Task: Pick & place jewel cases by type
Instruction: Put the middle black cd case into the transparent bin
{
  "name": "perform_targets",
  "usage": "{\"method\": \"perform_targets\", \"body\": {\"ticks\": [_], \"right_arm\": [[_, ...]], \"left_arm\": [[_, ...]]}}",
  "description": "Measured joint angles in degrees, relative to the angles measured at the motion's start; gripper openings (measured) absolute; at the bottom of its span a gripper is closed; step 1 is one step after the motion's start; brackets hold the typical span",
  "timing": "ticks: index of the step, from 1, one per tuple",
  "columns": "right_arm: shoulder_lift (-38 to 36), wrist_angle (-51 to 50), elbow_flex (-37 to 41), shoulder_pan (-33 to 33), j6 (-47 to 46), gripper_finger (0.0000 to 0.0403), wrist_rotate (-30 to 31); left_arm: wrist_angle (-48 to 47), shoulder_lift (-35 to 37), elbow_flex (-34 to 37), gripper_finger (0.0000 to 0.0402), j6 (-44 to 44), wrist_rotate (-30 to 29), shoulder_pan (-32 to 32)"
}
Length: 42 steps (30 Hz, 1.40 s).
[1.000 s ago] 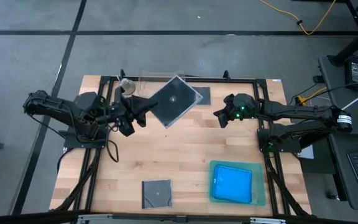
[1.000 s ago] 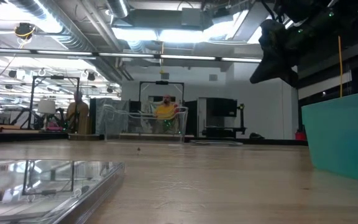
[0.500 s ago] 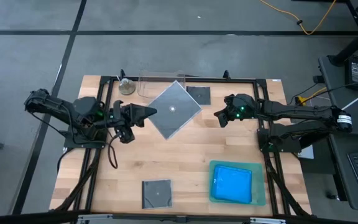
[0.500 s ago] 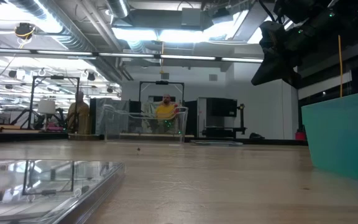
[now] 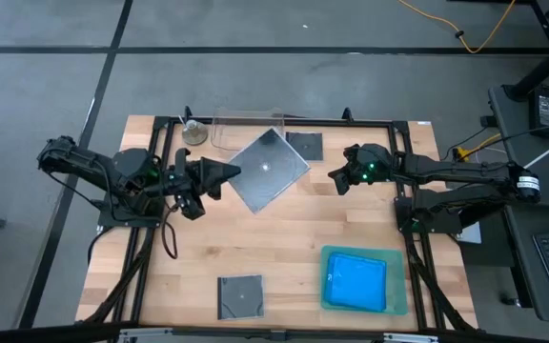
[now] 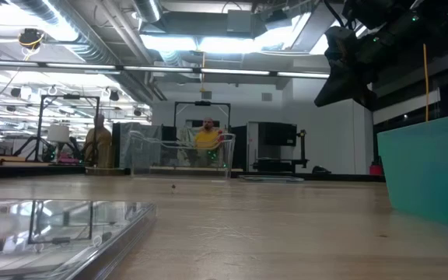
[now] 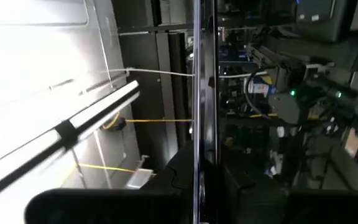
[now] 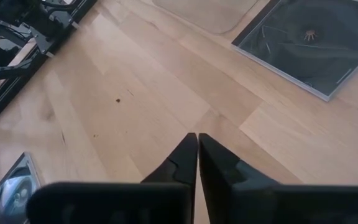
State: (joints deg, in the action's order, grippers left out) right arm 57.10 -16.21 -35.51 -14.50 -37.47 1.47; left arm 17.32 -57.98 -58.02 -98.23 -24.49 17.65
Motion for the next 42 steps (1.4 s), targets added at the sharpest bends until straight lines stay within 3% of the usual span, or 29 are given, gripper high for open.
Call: {"method": "perform_targets", "body": {"ticks": [16, 27, 42], "right_arm": [[0.0, 0.11, 0.0, 0.0, -0.37, 0.0025, 0.41], [0.02, 3.89, 0.0, 0.0, -0.9, 0.0025, 0.39], [0.02, 9.62, 0.0, 0.02, 4.52, 0.0026, -1.63]], "left_arm": [[0.56, 0.02, 0.0, 0.002, 30.04, -0.01, -0.22], [0.52, -0.09, 0.0, 0.002, 58.9, -1.61, -2.14], [0.46, -0.11, 0.0, 0.002, 87.85, -7.71, -0.26]]}}
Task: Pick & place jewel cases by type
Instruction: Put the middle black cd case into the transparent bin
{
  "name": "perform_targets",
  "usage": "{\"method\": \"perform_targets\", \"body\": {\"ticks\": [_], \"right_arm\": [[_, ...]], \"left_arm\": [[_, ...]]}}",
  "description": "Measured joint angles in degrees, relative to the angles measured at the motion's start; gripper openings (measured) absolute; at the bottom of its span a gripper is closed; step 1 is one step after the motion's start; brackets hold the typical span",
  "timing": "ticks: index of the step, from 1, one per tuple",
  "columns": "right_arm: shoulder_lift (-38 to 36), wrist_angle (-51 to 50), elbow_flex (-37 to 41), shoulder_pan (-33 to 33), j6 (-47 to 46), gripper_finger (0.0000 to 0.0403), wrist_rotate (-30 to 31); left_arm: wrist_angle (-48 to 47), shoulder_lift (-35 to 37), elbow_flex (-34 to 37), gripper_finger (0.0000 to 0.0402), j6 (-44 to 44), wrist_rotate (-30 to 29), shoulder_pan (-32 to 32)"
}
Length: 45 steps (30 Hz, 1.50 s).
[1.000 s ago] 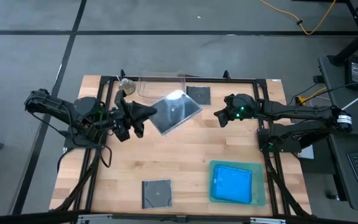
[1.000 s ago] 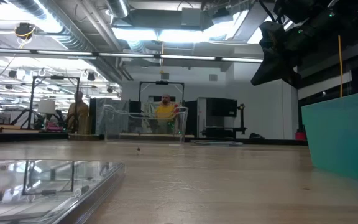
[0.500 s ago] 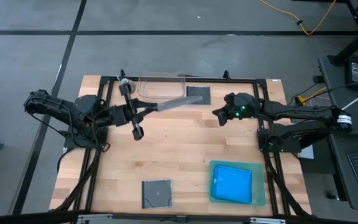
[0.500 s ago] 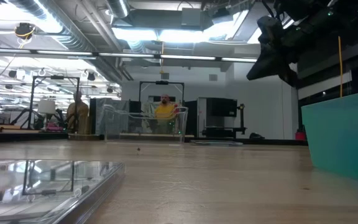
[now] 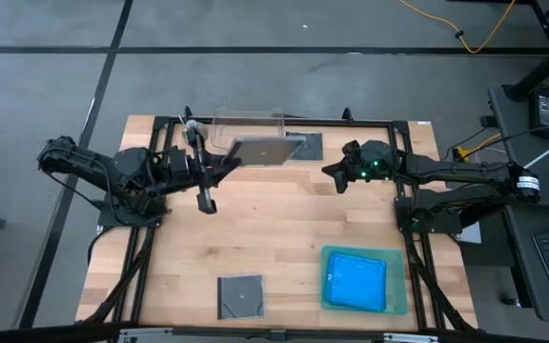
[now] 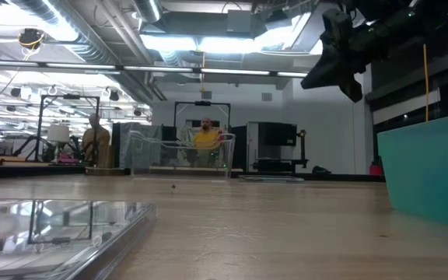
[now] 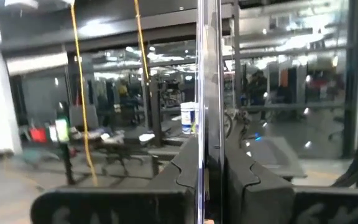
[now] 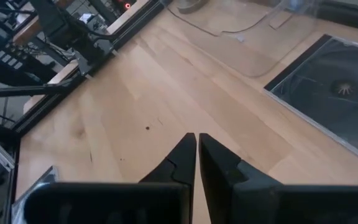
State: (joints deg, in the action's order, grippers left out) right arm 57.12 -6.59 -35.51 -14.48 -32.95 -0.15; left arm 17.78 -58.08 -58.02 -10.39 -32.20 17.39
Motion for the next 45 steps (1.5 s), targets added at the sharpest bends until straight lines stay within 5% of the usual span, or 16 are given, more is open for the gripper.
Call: {"method": "perform_targets", "body": {"ticks": [20, 30, 40, 45], "right_arm": [[0.0, 0.02, 0.0, 0.0, 5.43, 0.0026, -3.6], [0.0, 0.34, 0.0, -0.02, 8.18, 0.0026, -5.8], [0.0, 2.66, 0.0, -0.02, 9.74, 0.0026, -8.61], [0.0, 3.04, 0.0, 0.0, 10.78, 0.0026, -9.1]], "left_arm": [[-5.13, 0.0, 0.0, 0.002, 50.77, -1.11, 0.21], [-5.73, 0.0, 0.0, 0.002, 70.54, 6.78, 0.19], [-6.24, 0.0, 0.0, 0.002, 87.95, 23.71, 0.19], [-8.53, 0.0, 0.0, 0.0021, 93.7, 26.16, 0.15]]}}
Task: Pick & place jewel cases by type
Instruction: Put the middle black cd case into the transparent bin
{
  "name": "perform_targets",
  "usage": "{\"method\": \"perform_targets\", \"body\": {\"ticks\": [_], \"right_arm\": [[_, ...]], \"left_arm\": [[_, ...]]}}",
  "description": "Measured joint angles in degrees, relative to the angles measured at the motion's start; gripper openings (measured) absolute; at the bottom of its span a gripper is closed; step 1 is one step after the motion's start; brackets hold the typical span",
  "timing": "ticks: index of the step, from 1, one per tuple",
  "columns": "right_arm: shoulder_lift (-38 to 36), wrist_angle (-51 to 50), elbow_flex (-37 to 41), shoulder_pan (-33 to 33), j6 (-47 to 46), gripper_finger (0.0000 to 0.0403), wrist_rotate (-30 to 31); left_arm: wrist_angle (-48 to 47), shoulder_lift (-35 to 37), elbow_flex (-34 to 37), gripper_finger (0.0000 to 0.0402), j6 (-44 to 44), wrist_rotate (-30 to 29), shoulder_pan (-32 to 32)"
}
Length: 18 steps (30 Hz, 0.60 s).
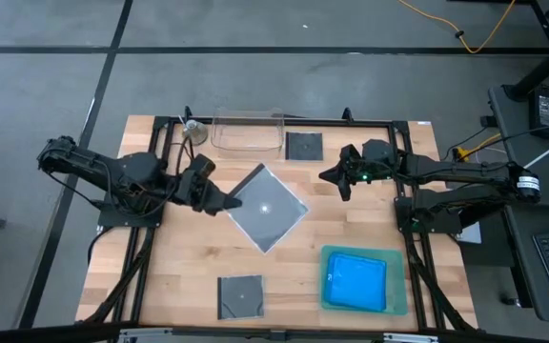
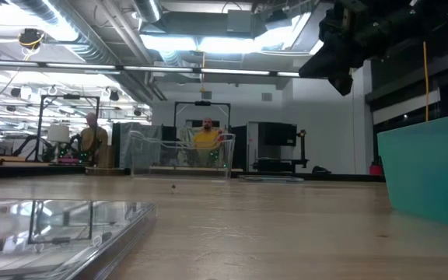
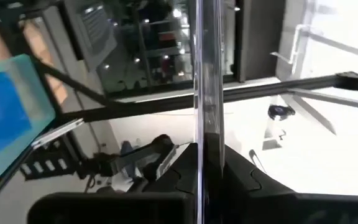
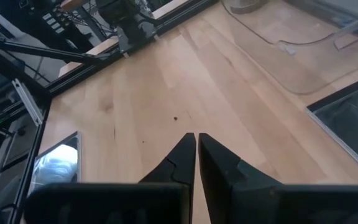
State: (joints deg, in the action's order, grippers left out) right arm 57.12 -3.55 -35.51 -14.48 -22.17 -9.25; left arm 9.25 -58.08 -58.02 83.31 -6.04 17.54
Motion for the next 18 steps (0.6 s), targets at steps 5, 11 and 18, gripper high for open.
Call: {"method": "perform_targets", "body": {"ticks": [5, 11, 18], "right_arm": [[0.0, -0.01, 0.0, 0.0, 0.29, 0.0026, -0.01], [0.0, 0.02, 0.0, 0.0, 0.24, 0.0026, -0.01], [0.0, 0.76, 0.0, -0.01, 0.2, 0.0026, -1.45]], "left_arm": [[-1.81, 0.0, 0.02, 0.0026, -0.3, -0.1, -0.02], [-3.54, 0.02, 0.02, 0.0026, -4.45, -3.79, 0.0], [-7.47, -0.02, 0.02, 0.0025, -10.99, -13.2, -1.15]]}}
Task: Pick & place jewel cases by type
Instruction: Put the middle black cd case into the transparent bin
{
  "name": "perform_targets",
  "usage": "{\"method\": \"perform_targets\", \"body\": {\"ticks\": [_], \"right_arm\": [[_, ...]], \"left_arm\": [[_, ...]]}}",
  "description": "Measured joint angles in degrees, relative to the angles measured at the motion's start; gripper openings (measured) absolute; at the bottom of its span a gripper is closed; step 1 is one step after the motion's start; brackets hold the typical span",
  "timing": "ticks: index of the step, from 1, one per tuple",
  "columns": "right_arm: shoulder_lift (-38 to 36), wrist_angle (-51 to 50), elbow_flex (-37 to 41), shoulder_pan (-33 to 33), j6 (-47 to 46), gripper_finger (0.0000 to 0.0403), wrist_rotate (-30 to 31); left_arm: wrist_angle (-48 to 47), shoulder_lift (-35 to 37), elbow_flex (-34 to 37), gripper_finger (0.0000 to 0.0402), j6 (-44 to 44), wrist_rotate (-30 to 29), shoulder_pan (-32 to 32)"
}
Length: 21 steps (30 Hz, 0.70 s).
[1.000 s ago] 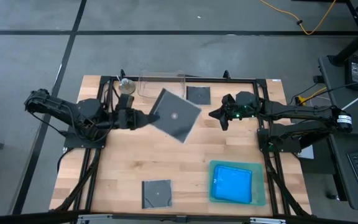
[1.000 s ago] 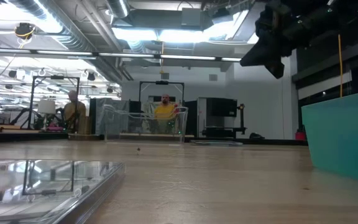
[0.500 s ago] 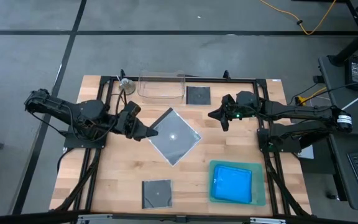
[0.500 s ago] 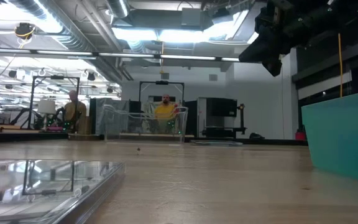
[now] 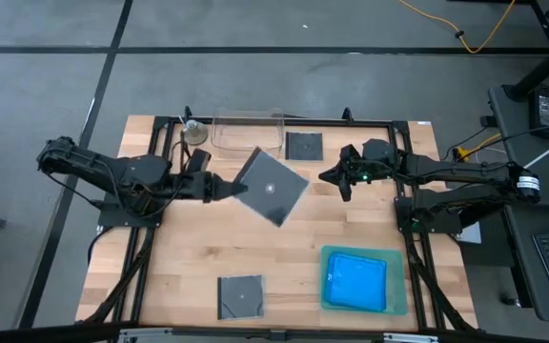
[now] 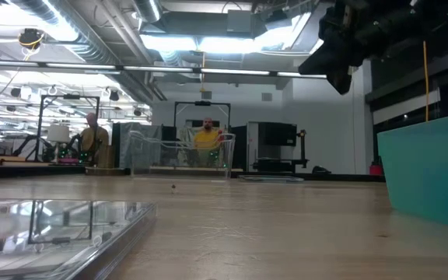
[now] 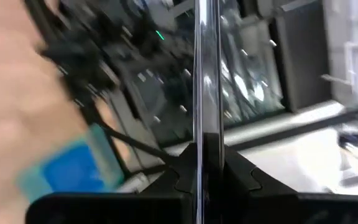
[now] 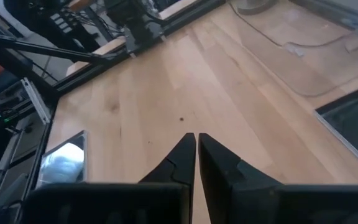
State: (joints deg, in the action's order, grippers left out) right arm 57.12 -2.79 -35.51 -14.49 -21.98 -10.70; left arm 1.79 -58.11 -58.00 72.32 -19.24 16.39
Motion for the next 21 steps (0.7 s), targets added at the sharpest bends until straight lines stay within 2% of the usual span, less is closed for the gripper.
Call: {"method": "perform_targets", "body": {"ticks": [15, 21], "right_arm": [[0.0, 4.49, 0.0, 0.01, 3.01, 0.0026, -2.07], [0.0, 6.3, 0.0, 0.01, 3.69, 0.0026, -2.07]], "left_arm": [[-16.68, 0.0, 0.01, 0.0025, -1.22, -24.98, -4.43], [-20.22, -0.23, -0.01, 0.0025, -1.18, -28.67, -7.68]]}}
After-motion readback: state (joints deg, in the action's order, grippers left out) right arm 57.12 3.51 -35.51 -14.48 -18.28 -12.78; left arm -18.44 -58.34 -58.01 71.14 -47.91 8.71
